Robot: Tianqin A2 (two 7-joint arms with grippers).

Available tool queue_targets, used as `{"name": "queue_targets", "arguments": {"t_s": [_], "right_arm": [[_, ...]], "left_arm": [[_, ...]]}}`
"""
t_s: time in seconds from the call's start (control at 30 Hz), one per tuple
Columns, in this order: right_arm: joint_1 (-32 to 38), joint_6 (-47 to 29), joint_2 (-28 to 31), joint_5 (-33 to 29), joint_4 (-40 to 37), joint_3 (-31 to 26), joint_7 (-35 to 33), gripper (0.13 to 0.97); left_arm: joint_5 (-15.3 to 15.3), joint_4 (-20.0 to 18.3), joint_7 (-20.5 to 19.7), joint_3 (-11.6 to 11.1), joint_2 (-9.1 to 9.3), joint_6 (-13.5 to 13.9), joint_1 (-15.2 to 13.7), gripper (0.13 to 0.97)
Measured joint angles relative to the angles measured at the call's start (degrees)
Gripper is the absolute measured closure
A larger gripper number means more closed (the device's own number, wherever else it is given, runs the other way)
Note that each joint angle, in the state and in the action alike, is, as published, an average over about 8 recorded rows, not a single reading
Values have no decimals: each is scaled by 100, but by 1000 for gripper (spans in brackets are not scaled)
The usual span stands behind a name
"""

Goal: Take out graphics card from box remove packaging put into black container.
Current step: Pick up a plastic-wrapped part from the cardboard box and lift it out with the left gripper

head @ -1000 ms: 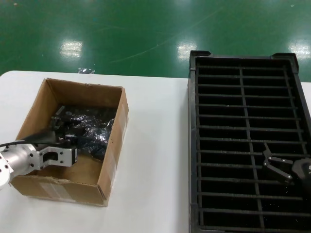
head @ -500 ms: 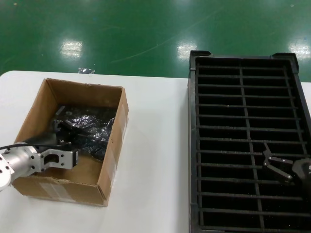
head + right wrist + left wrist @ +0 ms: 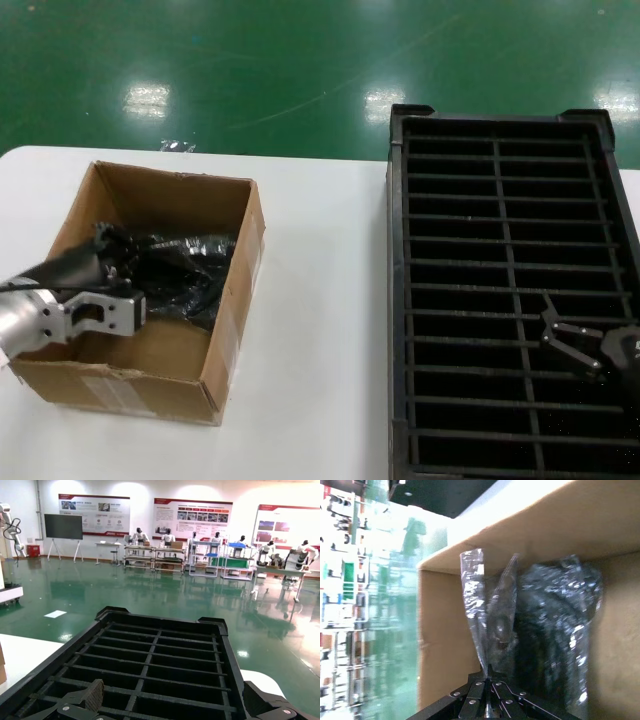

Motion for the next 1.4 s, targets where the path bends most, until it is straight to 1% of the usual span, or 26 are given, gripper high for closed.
{"name": "queue_targets", "arguments": {"t_s": [0.13, 0.23, 0.37, 0.47, 0.6, 0.7, 0.77, 0.83, 0.93, 1.07, 1.23, 1.3, 1.4], "right_arm": [[0, 0, 0, 0, 0, 0, 0, 129], [0, 0, 0, 0, 0, 0, 0, 129], [0, 0, 0, 0, 0, 0, 0, 129], [0, 0, 0, 0, 0, 0, 0, 129], [0, 0, 0, 0, 0, 0, 0, 129], [0, 0, 0, 0, 0, 0, 0, 129], [0, 0, 0, 0, 0, 0, 0, 129], [0, 0, 0, 0, 0, 0, 0, 129], [0, 0, 0, 0, 0, 0, 0, 129], [0, 0, 0, 0, 0, 0, 0, 129], [0, 0, 0, 0, 0, 0, 0, 129], [0, -4, -2, 0, 0, 3, -2, 129], [-1, -71, -50, 7, 0, 58, -63, 129]], "left_arm": [[434, -570, -386, -209, -160, 32, 201, 958], [757, -1010, -674, -412, -257, 94, 352, 958], [1132, -1621, -1040, -729, -357, 208, 565, 958], [1353, -2125, -1298, -999, -422, 307, 755, 958], [1566, -2863, -1623, -1391, -511, 460, 1062, 958], [1645, -3420, -1829, -1661, -582, 577, 1323, 958], [1648, -3758, -1932, -1794, -628, 644, 1498, 958], [1618, -4073, -2003, -1879, -669, 698, 1676, 958], [1534, -4461, -2040, -1900, -710, 753, 1917, 958], [1409, -4784, -1959, -1744, -714, 783, 2142, 958], [1302, -4881, -1762, -1454, -662, 773, 2229, 958], [1283, -4876, -1709, -1383, -643, 767, 2230, 958], [1273, -4868, -1678, -1341, -630, 762, 2227, 958]]}}
